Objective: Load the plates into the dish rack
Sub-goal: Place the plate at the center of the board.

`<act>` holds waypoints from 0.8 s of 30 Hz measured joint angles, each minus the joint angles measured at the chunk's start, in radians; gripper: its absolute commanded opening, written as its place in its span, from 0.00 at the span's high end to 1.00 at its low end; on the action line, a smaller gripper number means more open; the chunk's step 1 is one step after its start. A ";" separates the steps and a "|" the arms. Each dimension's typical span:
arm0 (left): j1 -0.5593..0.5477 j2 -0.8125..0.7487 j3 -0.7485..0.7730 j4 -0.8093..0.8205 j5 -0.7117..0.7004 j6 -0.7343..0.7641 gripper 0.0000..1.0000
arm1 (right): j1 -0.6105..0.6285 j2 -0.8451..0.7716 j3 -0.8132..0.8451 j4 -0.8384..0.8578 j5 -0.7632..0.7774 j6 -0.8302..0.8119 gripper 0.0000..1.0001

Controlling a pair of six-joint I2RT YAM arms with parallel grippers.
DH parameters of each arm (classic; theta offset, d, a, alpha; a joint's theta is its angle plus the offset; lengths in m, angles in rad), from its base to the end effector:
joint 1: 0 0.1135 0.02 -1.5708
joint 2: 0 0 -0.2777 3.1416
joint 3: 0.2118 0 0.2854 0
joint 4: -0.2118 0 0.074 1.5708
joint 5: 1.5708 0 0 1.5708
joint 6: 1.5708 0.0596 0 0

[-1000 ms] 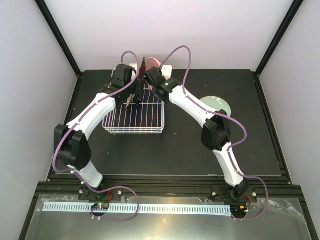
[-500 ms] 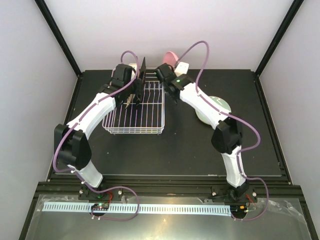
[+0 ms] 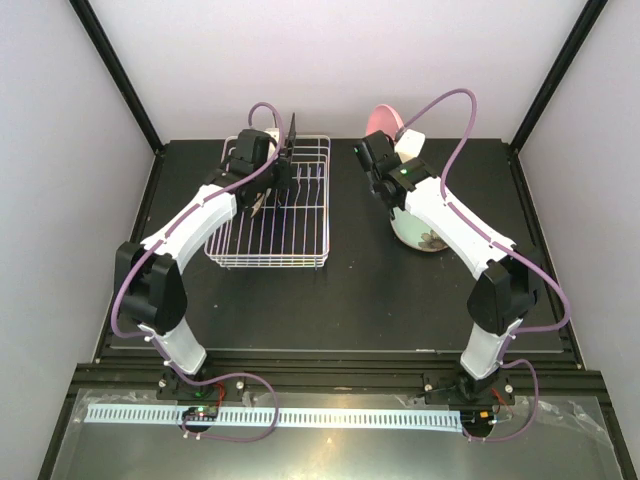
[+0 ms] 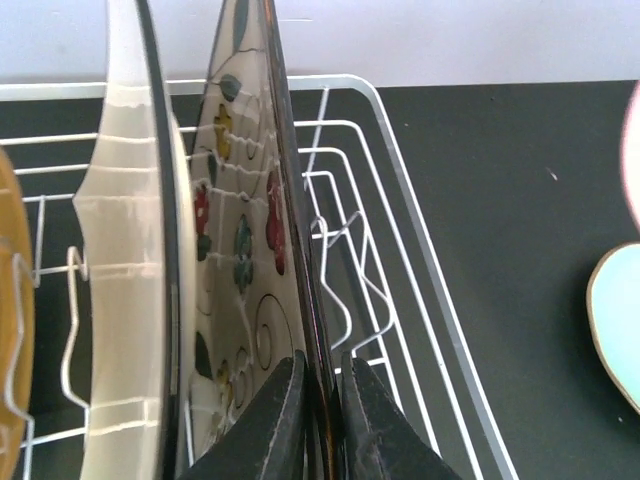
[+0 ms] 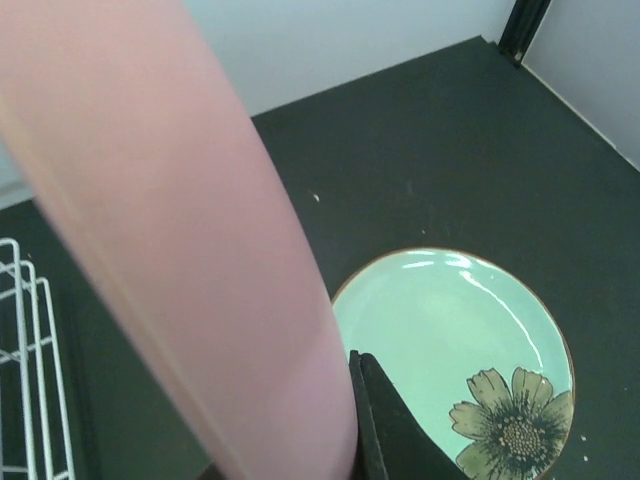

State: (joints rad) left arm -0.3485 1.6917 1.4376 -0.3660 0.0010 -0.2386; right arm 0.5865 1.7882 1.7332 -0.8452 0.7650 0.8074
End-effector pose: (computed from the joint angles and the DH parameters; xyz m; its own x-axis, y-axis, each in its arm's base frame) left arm 0.4205 -0.1528 0.2995 -0.6116 -0.0292 -0.7906 0.2035 0.9599 -0.1929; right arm 0.3847 0.2061 0.3376 -0.4806 0.3064 -0.8217 0.4432 0.8933 0.0739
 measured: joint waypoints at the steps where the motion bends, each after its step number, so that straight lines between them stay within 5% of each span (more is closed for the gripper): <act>1: -0.004 0.005 0.000 0.002 0.005 -0.001 0.87 | -0.002 -0.009 -0.021 0.007 -0.010 -0.004 0.99; 6: -0.027 0.019 0.000 0.018 0.007 -0.009 0.85 | -0.032 -0.031 -0.116 0.030 -0.073 -0.010 0.99; 12: -0.037 0.027 -0.018 -0.008 0.011 -0.019 0.64 | -0.061 -0.049 -0.159 0.039 -0.109 -0.018 0.99; 24: -0.038 0.016 -0.037 -0.156 -0.007 -0.024 0.48 | -0.154 -0.062 -0.166 0.092 -0.325 -0.043 0.99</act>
State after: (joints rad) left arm -0.3866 1.7081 1.4006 -0.5224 -0.0063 -0.2630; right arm 0.4328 1.7264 1.5673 -0.7532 0.4400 0.7639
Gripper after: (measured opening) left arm 0.475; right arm 0.100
